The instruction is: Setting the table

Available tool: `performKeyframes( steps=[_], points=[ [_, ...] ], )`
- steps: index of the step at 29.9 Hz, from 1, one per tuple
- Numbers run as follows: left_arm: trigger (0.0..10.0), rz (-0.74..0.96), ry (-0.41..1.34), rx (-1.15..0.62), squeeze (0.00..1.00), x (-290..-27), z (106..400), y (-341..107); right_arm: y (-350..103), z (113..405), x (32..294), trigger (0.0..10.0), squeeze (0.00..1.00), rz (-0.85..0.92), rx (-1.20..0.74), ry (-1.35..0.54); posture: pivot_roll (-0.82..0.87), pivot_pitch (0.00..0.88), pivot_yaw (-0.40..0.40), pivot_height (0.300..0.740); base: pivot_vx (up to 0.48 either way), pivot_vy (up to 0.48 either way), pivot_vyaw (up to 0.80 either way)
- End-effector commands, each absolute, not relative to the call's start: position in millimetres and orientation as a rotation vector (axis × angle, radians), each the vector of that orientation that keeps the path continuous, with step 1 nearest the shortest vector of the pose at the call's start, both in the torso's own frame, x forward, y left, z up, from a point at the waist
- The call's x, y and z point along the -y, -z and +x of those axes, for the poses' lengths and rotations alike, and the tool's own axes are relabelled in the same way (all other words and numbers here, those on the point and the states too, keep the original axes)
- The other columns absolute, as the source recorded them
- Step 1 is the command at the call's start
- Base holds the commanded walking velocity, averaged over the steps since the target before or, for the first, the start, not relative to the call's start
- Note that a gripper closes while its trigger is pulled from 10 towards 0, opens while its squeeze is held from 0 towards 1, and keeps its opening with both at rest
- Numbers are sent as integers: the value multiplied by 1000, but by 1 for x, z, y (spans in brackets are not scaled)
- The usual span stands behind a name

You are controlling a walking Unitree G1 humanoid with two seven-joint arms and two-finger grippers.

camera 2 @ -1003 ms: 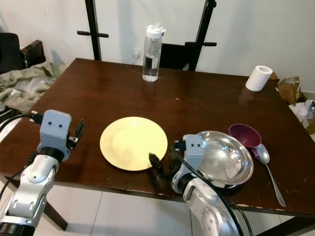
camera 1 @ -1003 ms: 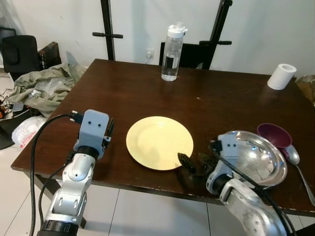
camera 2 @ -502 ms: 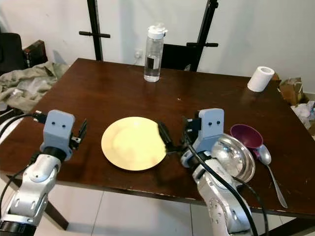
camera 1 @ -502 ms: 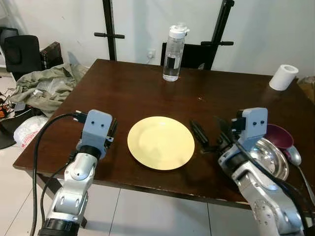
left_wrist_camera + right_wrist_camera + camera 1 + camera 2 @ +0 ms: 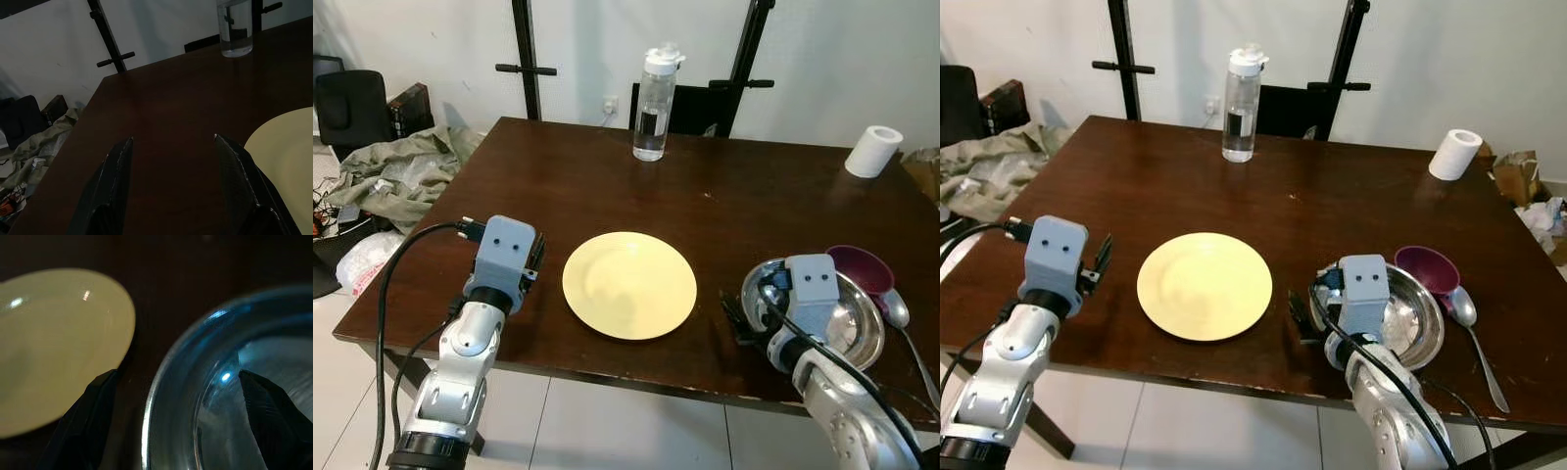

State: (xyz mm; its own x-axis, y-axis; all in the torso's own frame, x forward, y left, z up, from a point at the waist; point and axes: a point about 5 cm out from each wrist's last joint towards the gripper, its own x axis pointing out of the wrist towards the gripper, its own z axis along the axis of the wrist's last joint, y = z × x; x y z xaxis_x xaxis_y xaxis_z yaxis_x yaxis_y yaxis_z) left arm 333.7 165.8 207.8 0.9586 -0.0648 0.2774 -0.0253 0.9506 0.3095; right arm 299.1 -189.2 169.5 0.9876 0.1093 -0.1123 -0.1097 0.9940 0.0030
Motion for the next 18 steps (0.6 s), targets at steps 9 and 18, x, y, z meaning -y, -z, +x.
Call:
performKeyframes(
  steps=[9,18],
  points=[
    [10000,309,6,275,0,-169,333,-203,-160,304,182,0,0,-29,-157,-152,47,123,61,740,0,0,0],
    [10000,305,5,270,0,-168,332,-201,-172,312,173,0,0,-31,-103,-198,48,121,60,740,0,0,0]
  ],
)
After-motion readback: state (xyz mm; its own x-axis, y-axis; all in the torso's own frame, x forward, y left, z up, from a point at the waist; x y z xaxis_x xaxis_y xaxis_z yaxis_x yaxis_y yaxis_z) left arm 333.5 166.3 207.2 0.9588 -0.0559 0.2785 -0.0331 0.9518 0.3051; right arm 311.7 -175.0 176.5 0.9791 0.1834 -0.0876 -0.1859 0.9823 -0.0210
